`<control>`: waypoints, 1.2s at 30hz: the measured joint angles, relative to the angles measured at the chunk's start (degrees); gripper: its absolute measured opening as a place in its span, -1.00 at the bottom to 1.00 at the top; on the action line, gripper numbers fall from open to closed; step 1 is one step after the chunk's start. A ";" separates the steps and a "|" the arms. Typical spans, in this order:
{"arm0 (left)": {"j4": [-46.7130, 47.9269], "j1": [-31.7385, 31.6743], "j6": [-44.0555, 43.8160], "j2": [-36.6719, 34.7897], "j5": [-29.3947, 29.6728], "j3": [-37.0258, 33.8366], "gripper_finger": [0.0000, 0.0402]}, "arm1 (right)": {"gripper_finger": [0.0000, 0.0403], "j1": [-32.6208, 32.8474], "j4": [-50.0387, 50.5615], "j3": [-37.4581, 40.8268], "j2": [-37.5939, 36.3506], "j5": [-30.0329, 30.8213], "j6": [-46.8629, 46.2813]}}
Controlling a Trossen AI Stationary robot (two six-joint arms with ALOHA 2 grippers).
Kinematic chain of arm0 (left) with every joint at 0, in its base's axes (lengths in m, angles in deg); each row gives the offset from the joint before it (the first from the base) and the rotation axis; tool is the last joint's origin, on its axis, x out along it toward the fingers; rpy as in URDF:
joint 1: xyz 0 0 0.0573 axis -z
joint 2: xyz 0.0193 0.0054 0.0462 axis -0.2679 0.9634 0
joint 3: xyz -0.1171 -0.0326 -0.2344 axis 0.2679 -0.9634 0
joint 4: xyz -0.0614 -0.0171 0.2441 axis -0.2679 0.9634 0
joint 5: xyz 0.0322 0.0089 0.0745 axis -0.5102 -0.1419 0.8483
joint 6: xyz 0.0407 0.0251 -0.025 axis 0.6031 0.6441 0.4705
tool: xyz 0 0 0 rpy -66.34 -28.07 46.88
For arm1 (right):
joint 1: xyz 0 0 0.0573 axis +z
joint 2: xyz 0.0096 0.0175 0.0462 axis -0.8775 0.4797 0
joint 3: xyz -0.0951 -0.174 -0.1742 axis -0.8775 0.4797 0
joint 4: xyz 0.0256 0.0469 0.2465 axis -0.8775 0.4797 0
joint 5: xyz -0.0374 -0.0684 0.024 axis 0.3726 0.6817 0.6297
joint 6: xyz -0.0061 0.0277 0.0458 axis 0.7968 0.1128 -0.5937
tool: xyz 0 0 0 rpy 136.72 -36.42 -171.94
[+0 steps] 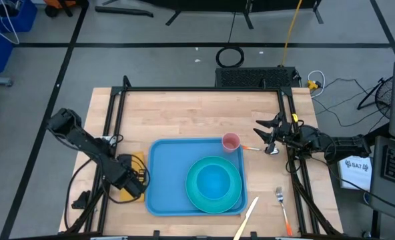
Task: Set up tray
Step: Put the yellow napkin on the blue serving tray to the left of the blue plate
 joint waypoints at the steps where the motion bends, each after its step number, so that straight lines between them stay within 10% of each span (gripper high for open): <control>1: -0.61 0.02 0.52 -0.02 0.07 -0.50 -0.98 | -0.17 0.00 -0.01 0.00 0.00 0.00 -0.01; 18: -7.41 -0.09 1.28 -0.06 6.14 -4.61 -0.04 | -0.17 0.00 0.00 0.00 0.00 0.00 -0.01; 36: -7.44 2.46 -9.28 -1.72 -13.45 0.81 0.35 | -0.17 0.02 0.00 0.00 0.00 0.00 -0.01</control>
